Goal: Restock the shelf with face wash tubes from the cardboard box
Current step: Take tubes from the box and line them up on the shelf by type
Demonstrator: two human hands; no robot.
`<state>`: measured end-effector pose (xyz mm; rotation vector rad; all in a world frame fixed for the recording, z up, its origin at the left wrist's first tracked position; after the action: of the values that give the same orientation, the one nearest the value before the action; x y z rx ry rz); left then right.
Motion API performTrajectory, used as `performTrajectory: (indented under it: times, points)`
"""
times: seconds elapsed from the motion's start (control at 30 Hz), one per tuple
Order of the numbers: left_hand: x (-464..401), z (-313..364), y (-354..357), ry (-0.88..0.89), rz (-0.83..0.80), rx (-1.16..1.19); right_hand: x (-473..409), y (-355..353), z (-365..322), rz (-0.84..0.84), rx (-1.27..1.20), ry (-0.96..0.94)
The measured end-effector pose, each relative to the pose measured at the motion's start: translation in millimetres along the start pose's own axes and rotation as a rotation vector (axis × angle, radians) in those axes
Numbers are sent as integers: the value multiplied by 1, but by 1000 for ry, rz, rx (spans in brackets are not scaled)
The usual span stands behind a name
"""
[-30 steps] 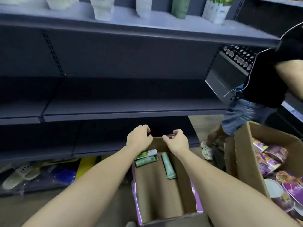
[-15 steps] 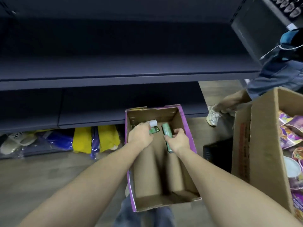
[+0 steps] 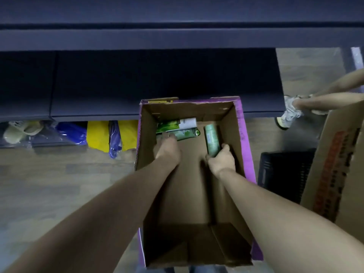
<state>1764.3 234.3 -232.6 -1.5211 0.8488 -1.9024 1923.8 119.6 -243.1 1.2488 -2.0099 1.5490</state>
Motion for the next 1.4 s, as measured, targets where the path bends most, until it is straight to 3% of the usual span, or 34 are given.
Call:
performTrajectory:
  times: [0.1, 0.27, 0.4, 0.63, 0.77, 1.0, 1.4]
  points:
    - [-32, -1, 22, -54, 12, -58, -27, 20, 1, 47, 62, -2]
    - [-54, -1, 42, -93, 221, -114, -51, 36, -8, 240, 122, 5]
    - [-48, -4, 72, -123, 109, -68, -51, 42, -14, 265, 143, -35]
    - [-28, -14, 114, -235, -139, 157, -29, 55, -17, 102, 124, -196]
    - [-21, -19, 121, -270, -251, 269, -25, 52, -17, 45, 131, -149]
    - [-15, -25, 119, -283, -277, 312, -24, 49, -10, -16, 148, -143]
    - [-12, -32, 121, -300, -187, 261, -47, 42, -22, 34, 712, -246]
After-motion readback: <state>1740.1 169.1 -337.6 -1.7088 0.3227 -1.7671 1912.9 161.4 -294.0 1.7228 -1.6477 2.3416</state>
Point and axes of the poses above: each hand's wrist, its own x-axis away from the middle knuckle, its own y-axis out of the palm, z = x × y, the point moved 6 cm from there along -x, towards the middle knuckle, and after that the axes turned 3 degrees about -z, right-handed, at the moved point
